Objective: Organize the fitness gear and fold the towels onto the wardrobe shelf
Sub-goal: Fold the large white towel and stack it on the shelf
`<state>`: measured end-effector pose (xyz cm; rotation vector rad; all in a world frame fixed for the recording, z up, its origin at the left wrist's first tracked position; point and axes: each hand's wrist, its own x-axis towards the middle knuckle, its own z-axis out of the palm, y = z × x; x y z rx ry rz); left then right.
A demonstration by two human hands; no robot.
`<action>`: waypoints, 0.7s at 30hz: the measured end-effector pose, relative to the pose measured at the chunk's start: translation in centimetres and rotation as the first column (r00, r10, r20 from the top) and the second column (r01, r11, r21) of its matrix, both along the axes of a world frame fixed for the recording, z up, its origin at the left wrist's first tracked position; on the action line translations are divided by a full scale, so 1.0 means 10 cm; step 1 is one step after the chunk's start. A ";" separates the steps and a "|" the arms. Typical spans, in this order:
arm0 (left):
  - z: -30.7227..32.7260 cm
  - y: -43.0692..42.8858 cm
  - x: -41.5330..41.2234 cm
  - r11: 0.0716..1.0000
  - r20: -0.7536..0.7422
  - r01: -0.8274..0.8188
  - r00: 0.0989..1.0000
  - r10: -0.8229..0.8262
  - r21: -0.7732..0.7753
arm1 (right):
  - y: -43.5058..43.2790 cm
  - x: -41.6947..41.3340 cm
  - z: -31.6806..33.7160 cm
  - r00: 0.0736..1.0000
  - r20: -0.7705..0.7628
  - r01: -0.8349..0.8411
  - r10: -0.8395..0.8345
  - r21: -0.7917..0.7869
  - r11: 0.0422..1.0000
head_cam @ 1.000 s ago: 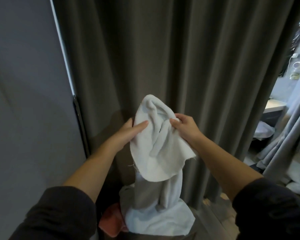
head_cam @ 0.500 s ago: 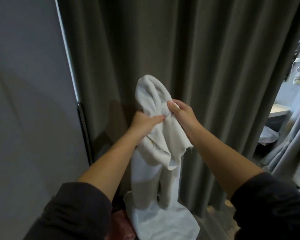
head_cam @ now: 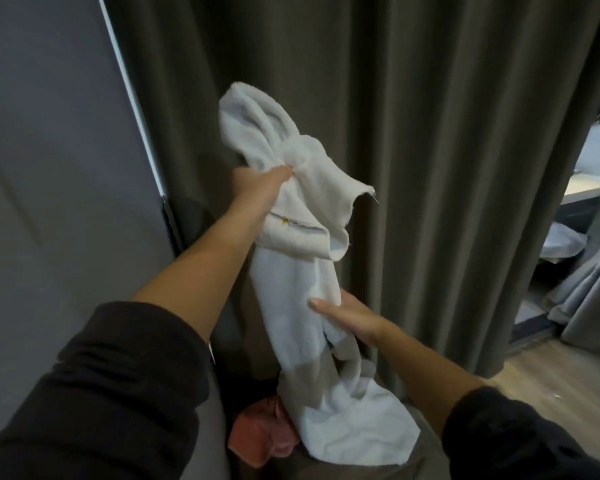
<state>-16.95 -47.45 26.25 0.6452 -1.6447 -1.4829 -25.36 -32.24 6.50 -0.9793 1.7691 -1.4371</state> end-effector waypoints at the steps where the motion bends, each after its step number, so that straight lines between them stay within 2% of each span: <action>1: 0.02 -0.03 0.01 1.000 -0.008 -0.022 1.000 0.022 -0.002 | -0.01 0.00 -0.04 0.999 -0.031 -0.006 0.008 0.044 0.999; 6: 0.07 -0.27 0.09 0.985 -0.058 -0.170 0.984 0.168 -0.036 | 0.04 -0.05 -0.27 0.999 -0.032 0.018 -0.011 0.205 0.979; 11: -0.05 -0.48 0.18 0.953 -0.081 -0.299 0.952 0.294 -0.054 | 0.10 -0.23 -0.44 0.990 -0.140 0.078 -0.020 0.421 0.904; 14: -0.19 -0.58 0.24 0.931 -0.066 -0.360 0.932 0.356 -0.064 | 0.24 -0.35 -0.55 0.979 -0.200 0.123 -0.033 0.458 0.880; 18: -0.31 -0.70 0.28 0.902 -0.044 -0.420 0.907 0.418 -0.096 | 0.33 -0.43 -0.72 0.923 -0.381 0.189 0.052 0.568 0.801; 21: -0.35 -0.73 0.30 0.903 -0.021 -0.414 0.910 0.415 -0.116 | 0.41 -0.47 -0.81 0.872 -0.490 0.327 -0.008 0.570 0.754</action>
